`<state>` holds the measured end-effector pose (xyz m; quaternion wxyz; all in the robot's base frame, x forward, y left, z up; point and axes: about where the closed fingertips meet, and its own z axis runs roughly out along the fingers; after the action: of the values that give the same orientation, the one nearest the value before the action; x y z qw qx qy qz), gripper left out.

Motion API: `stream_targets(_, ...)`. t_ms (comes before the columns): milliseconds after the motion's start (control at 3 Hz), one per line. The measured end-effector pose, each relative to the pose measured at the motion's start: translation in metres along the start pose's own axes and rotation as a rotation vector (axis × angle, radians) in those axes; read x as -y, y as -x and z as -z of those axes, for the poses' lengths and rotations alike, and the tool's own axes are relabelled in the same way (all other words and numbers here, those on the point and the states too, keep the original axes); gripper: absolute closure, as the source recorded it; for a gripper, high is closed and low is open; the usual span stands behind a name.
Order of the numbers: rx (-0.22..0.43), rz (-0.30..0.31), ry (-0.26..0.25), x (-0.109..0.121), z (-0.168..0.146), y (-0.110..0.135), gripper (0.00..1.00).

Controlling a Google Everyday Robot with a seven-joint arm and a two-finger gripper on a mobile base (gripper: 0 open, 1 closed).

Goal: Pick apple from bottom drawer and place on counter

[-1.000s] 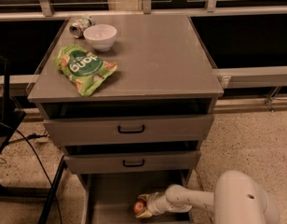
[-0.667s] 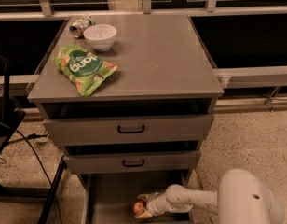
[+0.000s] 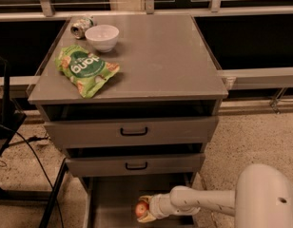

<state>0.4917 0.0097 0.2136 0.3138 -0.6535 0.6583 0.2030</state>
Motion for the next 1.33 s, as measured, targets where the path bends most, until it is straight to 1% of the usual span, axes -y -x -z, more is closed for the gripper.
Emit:
stream_targets(333,-0.002,0.034,0.001,-0.010,0.037,0.025,1.00)
stream_targets(667,-0.033,0.052,-0.003,-0.018,0.079,0.052,1.00)
stream_targets(1000,-0.051,0.096,0.006,-0.022,0.098,0.064,1.00)
stream_targets(1333,-0.050,0.096,0.006,-0.022,0.098,0.064,1.00)
